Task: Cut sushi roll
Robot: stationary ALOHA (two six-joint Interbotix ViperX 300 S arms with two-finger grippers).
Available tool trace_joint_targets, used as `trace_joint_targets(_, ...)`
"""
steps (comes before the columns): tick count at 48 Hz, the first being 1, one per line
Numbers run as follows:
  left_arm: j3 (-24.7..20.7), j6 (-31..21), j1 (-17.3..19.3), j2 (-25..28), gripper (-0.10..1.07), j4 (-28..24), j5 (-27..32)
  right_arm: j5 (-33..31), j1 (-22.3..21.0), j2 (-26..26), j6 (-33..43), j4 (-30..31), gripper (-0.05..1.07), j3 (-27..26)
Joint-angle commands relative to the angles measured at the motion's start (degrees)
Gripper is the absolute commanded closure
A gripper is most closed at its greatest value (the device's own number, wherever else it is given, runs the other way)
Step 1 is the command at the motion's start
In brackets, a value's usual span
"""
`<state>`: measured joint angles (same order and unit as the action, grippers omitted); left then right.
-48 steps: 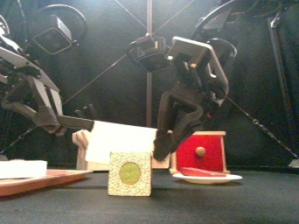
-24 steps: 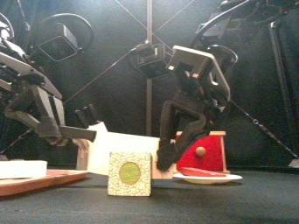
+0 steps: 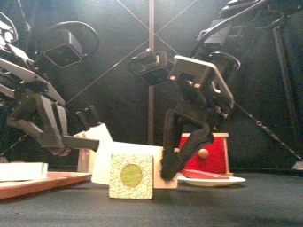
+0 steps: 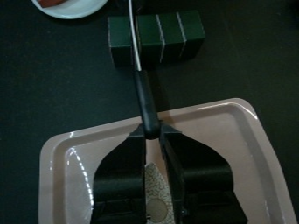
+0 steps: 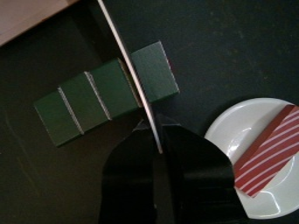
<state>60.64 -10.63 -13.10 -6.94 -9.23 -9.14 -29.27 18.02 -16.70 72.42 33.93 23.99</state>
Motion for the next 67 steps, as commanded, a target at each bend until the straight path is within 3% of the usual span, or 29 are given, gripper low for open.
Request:
trace_joint_targets(1,0.35,0.18,-0.09,-0.09,0.54,-0.18,0.88,-0.44,-0.35,0.7,0.18,-1.23,0.76,0.44)
trace_joint_targets(29,0.09,0.26,4.04,-0.35,0.54,-0.35,1.05,-2.29,-3.08,0.7,0.09,-1.58,0.76,-0.97)
trace_joint_targets(45,0.0,0.18,3.69,-2.99,0.54,-0.44,1.05,-4.39,-2.72,1.85,0.09,-0.79,0.76,-2.55)
trace_joint_targets(55,0.35,0.18,1.58,-6.59,0.54,-0.44,1.05,-7.12,-2.29,1.85,0.0,0.35,0.76,-3.96)
trace_joint_targets(67,0.53,0.26,1.14,-7.12,0.54,-0.44,0.97,-8.7,-1.32,2.37,0.0,2.55,0.76,-4.92)
